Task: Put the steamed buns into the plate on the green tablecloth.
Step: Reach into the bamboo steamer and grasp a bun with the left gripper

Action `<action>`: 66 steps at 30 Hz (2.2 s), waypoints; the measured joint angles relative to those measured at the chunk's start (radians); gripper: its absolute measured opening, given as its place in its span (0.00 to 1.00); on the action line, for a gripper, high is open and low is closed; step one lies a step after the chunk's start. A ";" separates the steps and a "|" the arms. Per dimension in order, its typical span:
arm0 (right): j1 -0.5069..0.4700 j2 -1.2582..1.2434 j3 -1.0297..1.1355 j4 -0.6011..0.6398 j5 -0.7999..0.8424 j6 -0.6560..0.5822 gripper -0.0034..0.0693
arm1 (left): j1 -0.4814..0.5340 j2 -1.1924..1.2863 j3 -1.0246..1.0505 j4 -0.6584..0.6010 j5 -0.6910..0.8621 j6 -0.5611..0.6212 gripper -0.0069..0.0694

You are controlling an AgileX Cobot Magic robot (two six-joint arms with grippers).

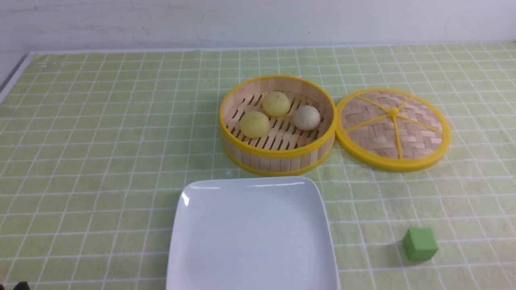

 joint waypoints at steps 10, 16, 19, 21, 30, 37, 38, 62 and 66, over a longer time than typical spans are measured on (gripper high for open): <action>0.000 0.000 0.000 0.000 0.000 0.000 0.38 | 0.000 0.000 0.000 0.029 0.002 0.000 0.41; 0.000 0.000 0.000 0.000 0.000 0.000 0.38 | 0.000 0.000 0.000 0.075 0.006 0.000 0.41; 0.000 0.000 0.000 0.000 0.000 0.000 0.38 | 0.000 0.000 0.000 0.087 0.006 0.000 0.41; 0.000 0.000 0.000 0.000 0.000 0.000 0.38 | 0.000 0.000 0.000 0.092 0.007 0.000 0.41; 0.000 0.000 0.004 0.038 -0.023 0.026 0.38 | 0.000 0.000 0.000 0.024 -0.006 -0.105 0.41; 0.000 0.000 0.010 0.451 -0.108 0.288 0.38 | 0.000 0.000 0.002 -0.494 -0.102 -0.525 0.41; 0.000 0.000 0.010 0.500 -0.109 0.308 0.38 | 0.000 0.000 0.002 -0.554 -0.109 -0.558 0.41; 0.000 0.689 -0.675 0.229 0.418 0.170 0.05 | -0.033 0.704 -0.677 -0.364 0.532 -0.146 0.09; 0.000 0.967 -0.803 0.353 0.583 0.000 0.05 | -0.033 1.037 -0.860 -0.451 0.604 0.086 0.09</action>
